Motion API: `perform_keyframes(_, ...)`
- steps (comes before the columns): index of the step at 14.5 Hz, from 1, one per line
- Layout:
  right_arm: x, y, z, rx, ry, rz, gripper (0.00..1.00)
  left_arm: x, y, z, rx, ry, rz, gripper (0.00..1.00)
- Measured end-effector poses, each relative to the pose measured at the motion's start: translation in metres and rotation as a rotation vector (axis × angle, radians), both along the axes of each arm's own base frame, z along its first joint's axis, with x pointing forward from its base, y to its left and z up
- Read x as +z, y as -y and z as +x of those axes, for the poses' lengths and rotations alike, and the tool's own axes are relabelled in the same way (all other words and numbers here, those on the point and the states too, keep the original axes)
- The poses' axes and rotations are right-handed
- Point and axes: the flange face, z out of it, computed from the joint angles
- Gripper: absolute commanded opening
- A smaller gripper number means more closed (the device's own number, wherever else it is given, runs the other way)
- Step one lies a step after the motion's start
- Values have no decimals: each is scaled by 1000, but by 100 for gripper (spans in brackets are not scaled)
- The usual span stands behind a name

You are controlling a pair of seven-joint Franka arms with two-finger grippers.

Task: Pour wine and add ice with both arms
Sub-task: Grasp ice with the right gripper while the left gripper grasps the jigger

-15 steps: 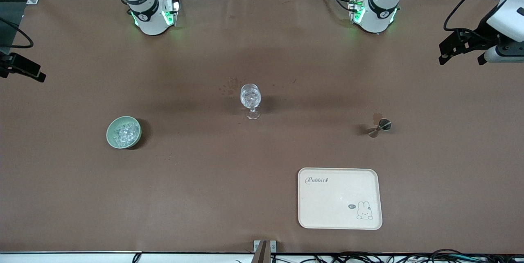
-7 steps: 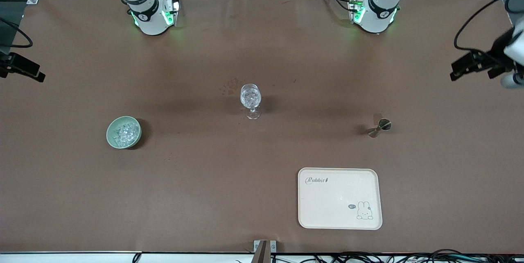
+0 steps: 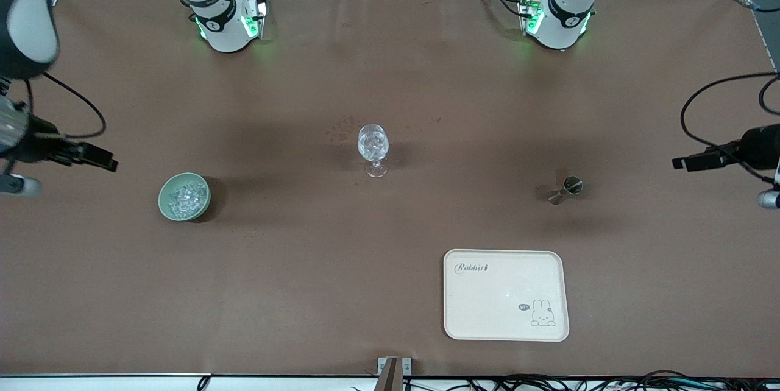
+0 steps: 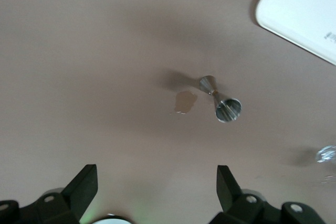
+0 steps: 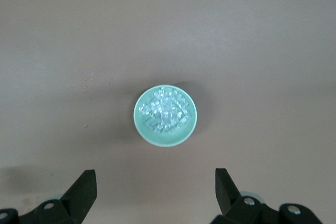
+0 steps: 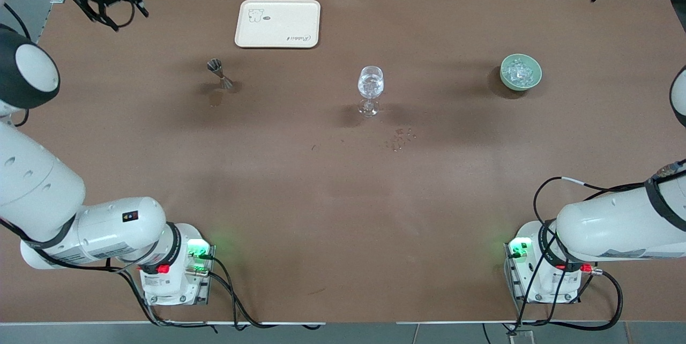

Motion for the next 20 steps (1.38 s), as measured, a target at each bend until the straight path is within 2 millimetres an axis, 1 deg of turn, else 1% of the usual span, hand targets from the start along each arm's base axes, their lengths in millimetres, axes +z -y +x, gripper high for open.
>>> perform_keyframes(1, -24, 1, 5, -1, -8, -1, 100, -26, -7, 3, 73, -45, -43, 100)
perform_keyframes(5, -104, 2, 15, -5, -26, -7, 100, -131, -18, 12, 387, -245, -268, 100)
perform_keyframes(7, -144, 3, 10, -9, 6, -14, 100, -177, -21, 11, 494, -336, -345, 99)
perform_keyframes(8, -161, 3, 6, -10, 13, -16, 100, -193, -18, 11, 536, -376, -367, 99)
perform_keyframes(10, -187, 2, -1, -11, 5, -18, 98, -215, -10, 12, 609, -447, -398, 99)
perform_keyframes(13, -211, -1, -2, -6, -3, -20, 92, -242, 2, 11, 657, -516, -429, 98)
perform_keyframes(14, -218, -3, -2, -2, -4, -21, 86, -251, 7, 10, 662, -534, -440, 97)
perform_keyframes(15, -226, -4, -3, 0, -10, -21, 83, -261, 13, 10, 659, -551, -446, 97)
perform_keyframes(16, -232, -5, -5, 2, -18, -20, 81, -269, 21, 9, 653, -567, -448, 97)
perform_keyframes(18, -241, -5, -8, 2, -30, -20, 68, -283, 34, 7, 644, -592, -448, 97)
perform_keyframes(20, -247, -5, -12, 1, -33, -21, 68, -295, 42, 6, 644, -605, -446, 97)
